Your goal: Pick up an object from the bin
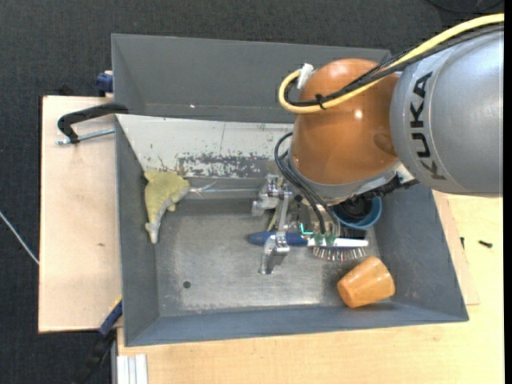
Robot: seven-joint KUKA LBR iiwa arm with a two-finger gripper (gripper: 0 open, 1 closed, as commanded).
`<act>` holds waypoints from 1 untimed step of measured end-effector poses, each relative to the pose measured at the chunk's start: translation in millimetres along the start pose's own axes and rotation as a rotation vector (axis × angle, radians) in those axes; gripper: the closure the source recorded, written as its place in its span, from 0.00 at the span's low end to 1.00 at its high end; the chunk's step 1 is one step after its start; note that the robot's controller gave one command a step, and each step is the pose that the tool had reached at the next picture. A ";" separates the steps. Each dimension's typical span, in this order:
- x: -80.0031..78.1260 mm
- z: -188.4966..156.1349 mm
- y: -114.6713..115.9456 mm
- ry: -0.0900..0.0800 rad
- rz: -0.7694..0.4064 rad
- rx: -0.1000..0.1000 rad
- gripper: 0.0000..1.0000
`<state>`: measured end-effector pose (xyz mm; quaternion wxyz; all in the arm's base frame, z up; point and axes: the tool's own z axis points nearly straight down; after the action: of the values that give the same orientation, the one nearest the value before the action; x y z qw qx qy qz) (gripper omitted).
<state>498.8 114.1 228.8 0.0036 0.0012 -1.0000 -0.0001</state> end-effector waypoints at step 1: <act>-37.4 75.7 -103.9 -0.003 0.024 0.004 0.00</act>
Offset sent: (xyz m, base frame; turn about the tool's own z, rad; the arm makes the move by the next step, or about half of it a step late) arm 0.0370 -0.0989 -0.0733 0.0166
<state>535.9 10.3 152.8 0.0023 -0.0110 -0.9999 0.0018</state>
